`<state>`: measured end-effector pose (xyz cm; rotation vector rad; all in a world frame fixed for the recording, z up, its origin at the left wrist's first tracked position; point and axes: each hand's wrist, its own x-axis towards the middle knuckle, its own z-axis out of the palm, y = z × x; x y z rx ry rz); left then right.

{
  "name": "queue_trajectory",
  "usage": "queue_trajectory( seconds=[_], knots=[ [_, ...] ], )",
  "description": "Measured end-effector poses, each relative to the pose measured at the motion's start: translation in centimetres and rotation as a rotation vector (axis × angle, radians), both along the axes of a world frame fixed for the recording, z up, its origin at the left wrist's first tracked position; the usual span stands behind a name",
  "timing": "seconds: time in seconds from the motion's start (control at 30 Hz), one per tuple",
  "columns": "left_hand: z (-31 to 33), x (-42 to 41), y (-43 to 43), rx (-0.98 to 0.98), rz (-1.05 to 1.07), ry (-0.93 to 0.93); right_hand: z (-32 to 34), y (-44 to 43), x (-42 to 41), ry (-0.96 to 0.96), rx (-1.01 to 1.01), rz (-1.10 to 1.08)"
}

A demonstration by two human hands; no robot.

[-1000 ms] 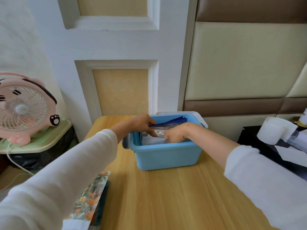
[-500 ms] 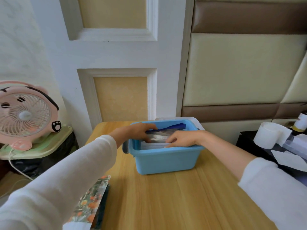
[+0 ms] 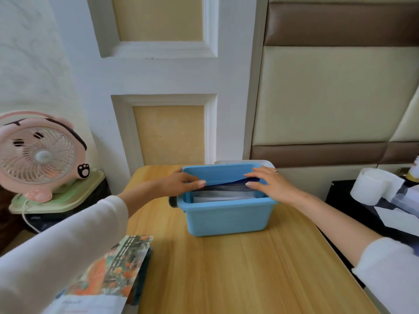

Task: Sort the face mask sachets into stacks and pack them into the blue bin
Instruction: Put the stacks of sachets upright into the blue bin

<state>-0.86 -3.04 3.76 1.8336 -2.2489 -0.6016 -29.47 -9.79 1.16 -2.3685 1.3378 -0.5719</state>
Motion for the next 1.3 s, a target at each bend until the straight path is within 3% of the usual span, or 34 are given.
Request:
queue_trajectory(
  seconds=[0.07,0.2,0.27,0.43,0.53,0.6,0.67,0.73,0.77,0.83,0.9,1.0,1.07,1.17,1.3],
  knots=[
    [0.3,0.6,0.7,-0.013,0.053,0.100,0.6,0.5,0.4,0.002,-0.091,-0.010],
    [1.0,-0.2,2.1,0.036,0.001,-0.054,1.4,0.9,1.9,0.191,-0.047,0.055],
    [1.7,-0.9,2.6,0.107,0.014,-0.042,1.3,0.6,2.6,0.289,-0.015,-0.006],
    [1.9,0.0,3.5,0.009,0.113,0.123,1.0,0.4,3.1,0.232,0.012,-0.033],
    [2.7,0.4,4.8,-0.053,0.118,0.120,1.3,1.5,3.1,0.117,-0.053,-0.037],
    [2.7,1.8,6.0,-0.122,0.178,0.147,1.7,2.8,3.6,-0.010,-0.205,-0.039],
    [1.9,4.2,7.6,-0.187,0.325,0.198,2.6,5.2,4.7,-0.165,-0.439,0.009],
    [0.6,7.0,10.2,-0.188,0.495,0.091,3.4,8.7,6.5,-0.361,-0.534,0.112],
    [-0.2,8.5,11.7,-0.141,0.562,-0.023,3.7,10.7,7.5,-0.462,-0.463,0.179],
    [-1.8,10.6,14.8,0.030,0.656,-0.238,3.6,14.2,10.1,-0.596,-0.116,0.274],
    [-3.3,11.2,17.6,0.231,0.708,-0.325,2.2,16.8,12.8,-0.535,0.295,0.272],
    [-5.4,10.6,20.2,0.402,0.750,-0.116,-0.2,18.9,16.3,-0.493,0.905,0.064],
    [-6.5,9.7,20.7,0.355,0.771,-0.037,-1.2,19.6,17.9,-0.605,1.150,-0.066],
    [-7.0,7.5,20.3,0.278,0.822,-0.013,-2.2,20.5,20.0,-0.708,1.270,-0.138],
    [-7.4,5.3,20.4,0.258,0.774,-0.057,-4.2,20.6,21.0,-0.689,1.185,-0.167]
  ],
)
